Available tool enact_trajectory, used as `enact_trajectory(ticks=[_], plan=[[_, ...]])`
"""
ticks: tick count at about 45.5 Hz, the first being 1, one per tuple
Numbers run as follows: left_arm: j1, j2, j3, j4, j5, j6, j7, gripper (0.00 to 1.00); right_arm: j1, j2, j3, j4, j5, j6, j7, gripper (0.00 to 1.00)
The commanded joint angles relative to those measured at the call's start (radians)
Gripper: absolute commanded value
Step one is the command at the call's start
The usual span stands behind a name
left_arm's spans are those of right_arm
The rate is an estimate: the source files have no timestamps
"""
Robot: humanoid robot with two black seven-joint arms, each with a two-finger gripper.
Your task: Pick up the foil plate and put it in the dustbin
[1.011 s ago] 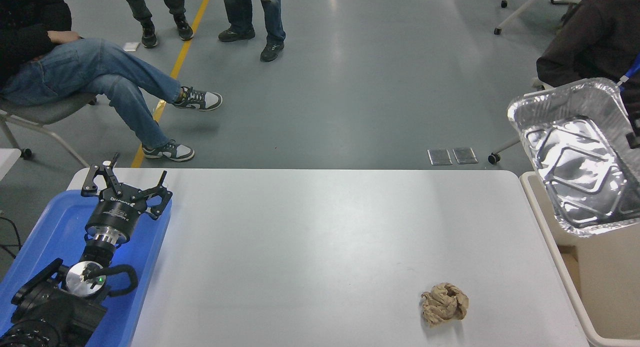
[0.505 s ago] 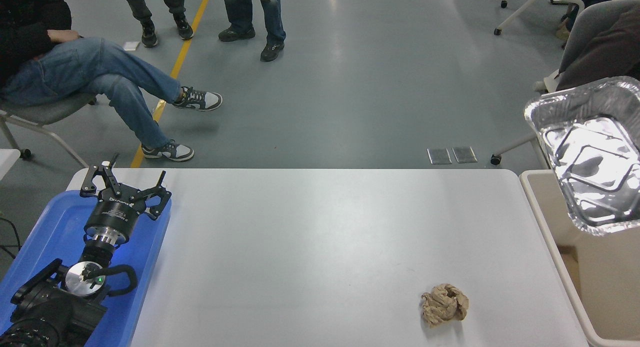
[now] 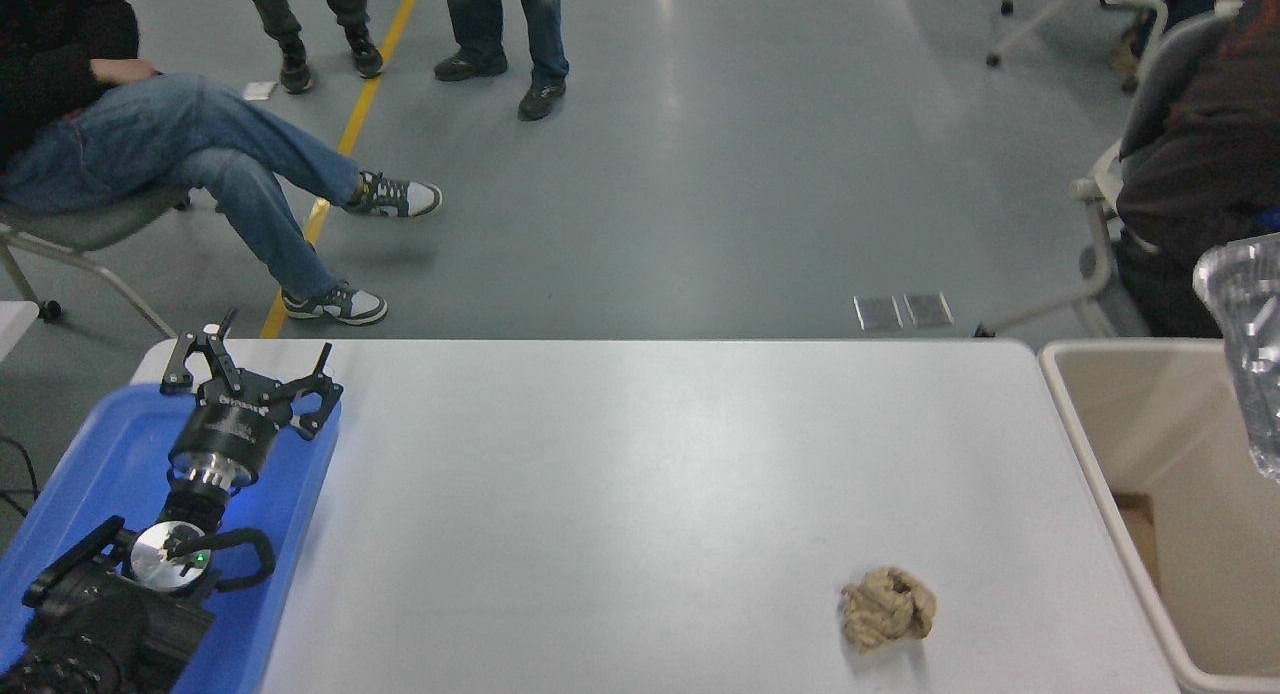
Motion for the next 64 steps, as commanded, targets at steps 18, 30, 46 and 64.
enact_trajectory(ticks=[18,30,46,64], plan=[[-0.001,0.000,0.000,0.000,0.000,0.000,0.000,0.99,-0.363,0.166,0.256,-0.218,0.052,-0.041,-0.127,0.00],[-0.001,0.000,0.000,0.000,0.000,0.000,0.000,0.99,-0.346,0.179,0.257,-0.190,0.053,-0.044,-0.126,1.00],[-0.003,0.000,0.002,-0.001,0.000,0.000,0.004,0.99,0.126,0.033,0.141,0.274,-0.017,-0.032,-0.126,1.00],[-0.001,0.000,0.002,0.000,0.000,0.000,0.004,0.99,0.885,-0.001,-0.082,0.850,-0.014,0.374,-0.126,1.00]])
